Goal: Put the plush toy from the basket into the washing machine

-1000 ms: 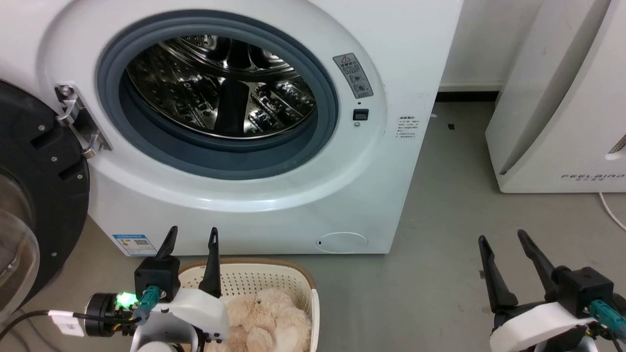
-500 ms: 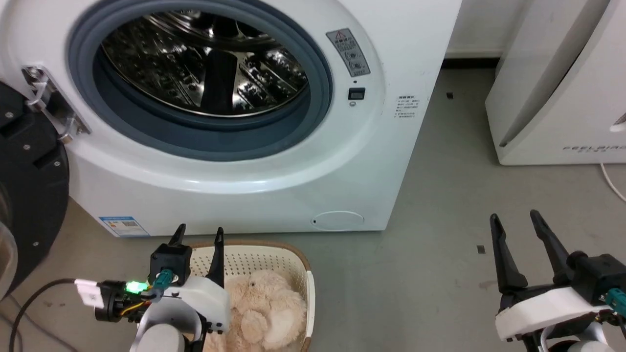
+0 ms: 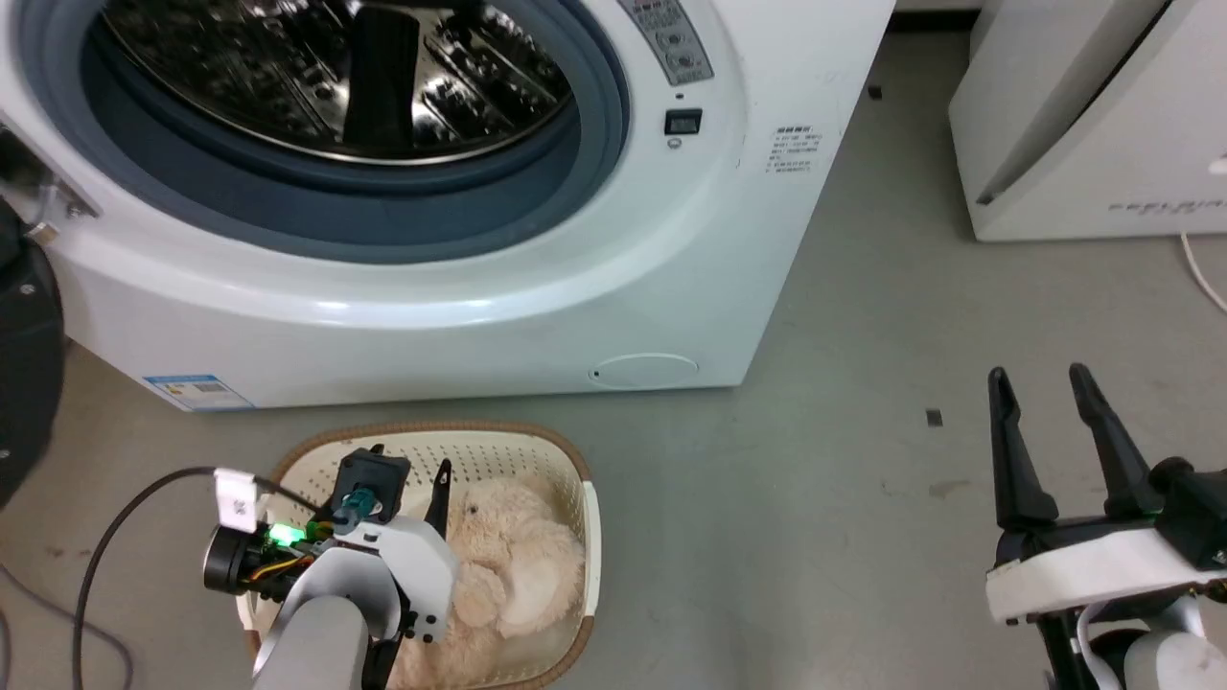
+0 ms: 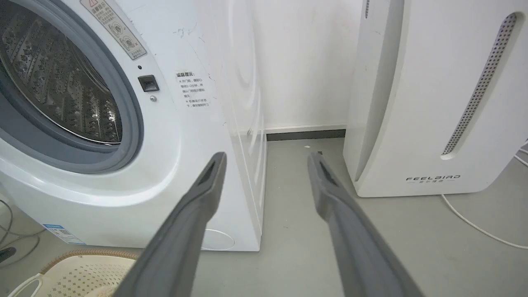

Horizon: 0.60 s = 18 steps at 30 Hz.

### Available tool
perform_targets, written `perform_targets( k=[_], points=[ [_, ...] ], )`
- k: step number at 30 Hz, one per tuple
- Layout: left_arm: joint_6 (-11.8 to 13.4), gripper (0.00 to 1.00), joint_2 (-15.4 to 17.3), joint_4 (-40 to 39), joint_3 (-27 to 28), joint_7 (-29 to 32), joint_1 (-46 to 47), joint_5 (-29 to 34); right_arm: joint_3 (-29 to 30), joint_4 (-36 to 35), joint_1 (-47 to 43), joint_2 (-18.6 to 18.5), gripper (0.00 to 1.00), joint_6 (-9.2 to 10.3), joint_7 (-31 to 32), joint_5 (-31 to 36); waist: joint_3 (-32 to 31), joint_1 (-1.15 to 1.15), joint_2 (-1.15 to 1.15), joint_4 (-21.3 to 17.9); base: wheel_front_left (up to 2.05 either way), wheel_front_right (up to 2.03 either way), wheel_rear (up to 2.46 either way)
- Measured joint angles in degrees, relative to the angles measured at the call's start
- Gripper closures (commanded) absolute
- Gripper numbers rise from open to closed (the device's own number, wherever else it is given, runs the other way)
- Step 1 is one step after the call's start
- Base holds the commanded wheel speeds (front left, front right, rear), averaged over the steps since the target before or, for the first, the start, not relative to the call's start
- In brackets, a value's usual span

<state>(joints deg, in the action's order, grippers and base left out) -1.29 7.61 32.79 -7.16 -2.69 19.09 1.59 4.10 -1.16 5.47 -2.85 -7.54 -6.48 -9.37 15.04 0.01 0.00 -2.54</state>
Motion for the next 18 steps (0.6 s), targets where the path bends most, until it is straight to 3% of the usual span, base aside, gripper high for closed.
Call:
perform_targets(
  k=[18],
  points=[
    [-2.5,0.0,3.4,11.1,-8.4,8.1,7.4,4.4,1.0,-0.6,4.2,0.0,0.0,0.01,-2.2,-3.7,9.8,0.0,0.0,-2.9,0.0,0.0,0.0]
  ],
)
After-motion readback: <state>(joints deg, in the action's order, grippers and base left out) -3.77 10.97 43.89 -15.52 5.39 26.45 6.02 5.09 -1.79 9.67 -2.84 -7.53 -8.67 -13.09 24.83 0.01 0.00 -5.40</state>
